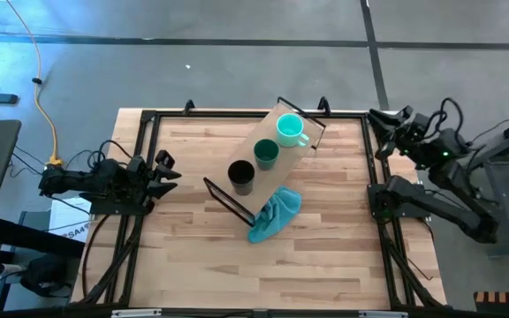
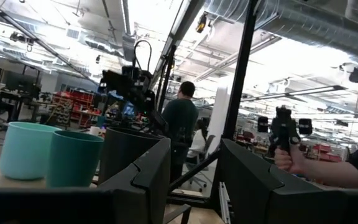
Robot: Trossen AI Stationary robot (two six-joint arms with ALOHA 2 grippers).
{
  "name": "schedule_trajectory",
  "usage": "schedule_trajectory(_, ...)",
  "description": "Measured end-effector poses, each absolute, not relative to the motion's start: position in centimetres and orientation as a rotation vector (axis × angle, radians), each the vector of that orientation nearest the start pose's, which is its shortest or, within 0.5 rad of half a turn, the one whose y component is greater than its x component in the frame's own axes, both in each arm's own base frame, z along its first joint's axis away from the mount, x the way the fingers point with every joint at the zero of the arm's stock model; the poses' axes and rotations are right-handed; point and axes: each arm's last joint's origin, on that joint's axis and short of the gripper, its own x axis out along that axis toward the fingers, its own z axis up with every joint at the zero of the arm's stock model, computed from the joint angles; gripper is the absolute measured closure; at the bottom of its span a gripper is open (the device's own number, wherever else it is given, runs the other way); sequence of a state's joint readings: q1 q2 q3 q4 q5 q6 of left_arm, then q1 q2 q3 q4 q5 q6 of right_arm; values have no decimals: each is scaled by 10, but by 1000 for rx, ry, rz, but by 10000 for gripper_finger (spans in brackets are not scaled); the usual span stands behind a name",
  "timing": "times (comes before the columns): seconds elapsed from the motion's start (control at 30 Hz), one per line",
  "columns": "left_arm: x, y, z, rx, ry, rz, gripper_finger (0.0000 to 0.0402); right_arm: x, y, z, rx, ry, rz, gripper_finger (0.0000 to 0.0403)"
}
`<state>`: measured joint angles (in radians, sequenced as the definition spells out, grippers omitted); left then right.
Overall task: Stack small to large cups/mugs on shelf
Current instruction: Return to Home Position
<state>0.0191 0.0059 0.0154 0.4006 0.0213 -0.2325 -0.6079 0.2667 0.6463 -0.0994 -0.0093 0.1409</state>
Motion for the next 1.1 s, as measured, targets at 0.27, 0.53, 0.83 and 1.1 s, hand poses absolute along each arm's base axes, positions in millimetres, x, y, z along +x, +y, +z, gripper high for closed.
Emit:
schedule_trajectory(0.27,89,2,206,-228,-413,-16,273,62,-42,303,106,-328,-544,324)
schedule_trajectory(0.53,89,2,206,-264,-416,-25,273,62,-39,273,130,-352,-451,324)
schedule_trajectory(0.83,90,2,205,-266,-397,-23,273,66,-42,241,198,-384,-425,324)
schedule_trajectory(1.1,89,2,206,-307,-406,-33,273,78,-41,211,209,-424,-329,324)
